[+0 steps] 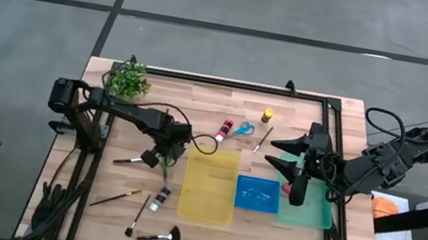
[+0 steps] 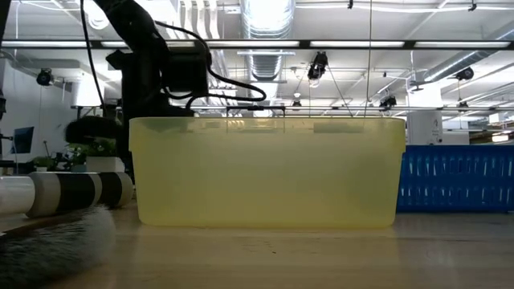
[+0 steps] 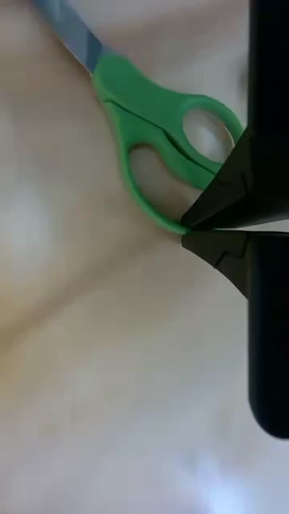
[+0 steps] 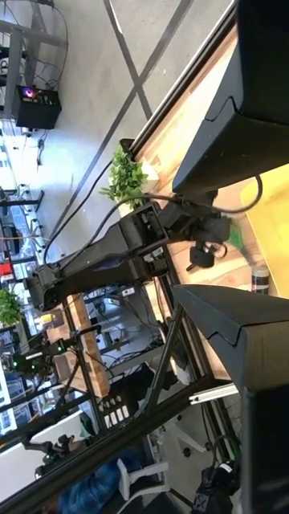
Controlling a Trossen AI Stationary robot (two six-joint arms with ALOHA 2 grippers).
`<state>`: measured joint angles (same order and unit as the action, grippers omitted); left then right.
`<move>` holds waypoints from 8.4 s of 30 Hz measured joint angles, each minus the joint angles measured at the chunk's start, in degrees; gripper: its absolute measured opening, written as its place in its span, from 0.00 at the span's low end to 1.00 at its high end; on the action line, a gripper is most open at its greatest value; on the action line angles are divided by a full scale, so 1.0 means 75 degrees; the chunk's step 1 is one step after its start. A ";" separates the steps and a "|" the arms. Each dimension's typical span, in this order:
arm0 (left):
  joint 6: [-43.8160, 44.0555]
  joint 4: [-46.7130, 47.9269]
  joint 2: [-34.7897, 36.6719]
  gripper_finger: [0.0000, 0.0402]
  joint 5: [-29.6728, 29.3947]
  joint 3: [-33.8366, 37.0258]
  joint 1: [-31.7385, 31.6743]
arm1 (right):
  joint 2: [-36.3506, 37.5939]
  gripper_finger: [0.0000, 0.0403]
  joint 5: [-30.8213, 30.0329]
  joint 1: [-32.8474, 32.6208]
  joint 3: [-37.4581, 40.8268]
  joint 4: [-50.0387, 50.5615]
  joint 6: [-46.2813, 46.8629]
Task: Pick & Place Paint Supplies
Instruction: Put the green scissors into the green bin
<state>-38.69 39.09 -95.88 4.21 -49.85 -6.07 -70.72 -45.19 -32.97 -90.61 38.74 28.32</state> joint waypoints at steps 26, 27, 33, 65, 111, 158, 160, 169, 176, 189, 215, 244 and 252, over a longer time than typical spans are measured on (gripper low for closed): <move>0.0620 0.0447 0.1305 0.00 -0.0158 -0.0042 -0.0111 | 0.0000 0.48 0.0000 0.0000 -0.0003 -0.0009 0.0009; 0.0620 0.0444 0.1305 0.00 -0.0160 -0.0042 -0.0112 | 0.0000 0.48 0.0000 0.0000 -0.0003 -0.0011 0.0009; 0.0620 0.0423 0.1307 0.00 -0.0161 -0.0042 -0.0112 | 0.0000 0.48 0.0000 0.0000 0.0000 -0.0009 0.0023; 0.0771 0.0475 0.1872 0.00 -0.0221 -0.0063 -0.0109 | 0.0012 0.48 0.0397 0.0183 0.0621 -0.0008 0.0923; 0.1159 -0.0590 0.1942 0.00 -0.2422 -0.0078 -0.0705 | 0.0011 0.48 0.5658 0.3898 0.4758 -0.4418 0.0791; 0.0216 -0.1301 0.0487 0.36 -0.0325 -0.0087 -0.1665 | -0.0600 0.48 0.8562 0.6479 0.4911 -0.5227 0.0376; 0.0147 -0.1392 0.0352 0.36 -0.0447 -0.0148 -0.1700 | -0.0592 0.48 0.8556 0.6478 0.4911 -0.5225 0.0376; -0.0017 -0.1352 0.0249 0.36 -0.0063 -0.0382 -0.2080 | -0.0589 0.48 0.8548 0.6481 0.4969 -0.5187 0.0425; 0.0018 -0.1103 -0.0094 0.42 0.0122 -0.0369 -0.2135 | -0.0589 0.48 0.8548 0.6481 0.5001 -0.5195 0.0390; -0.0051 -0.1302 -0.0477 0.62 -0.0152 -0.0681 -0.2103 | -0.0589 0.48 0.8551 0.6478 0.5004 -0.4983 0.0459; 0.0767 -0.1379 -0.0928 0.21 -0.0070 -0.0628 -0.2065 | -0.0589 0.48 0.8553 0.6467 0.5013 -0.4963 0.0434; 0.0964 -0.0655 -0.0226 0.18 0.0197 -0.0535 -0.1828 | -0.0589 0.48 0.8521 0.6117 0.5013 -0.4986 0.0542; 0.0854 -0.0935 0.0340 0.07 0.0273 -0.0549 -0.1517 | -0.0589 0.48 0.8480 0.6114 0.5013 -0.4986 0.0542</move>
<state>-32.28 32.08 -93.33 6.26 -53.97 -17.45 -75.13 18.41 12.88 -53.01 1.34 32.38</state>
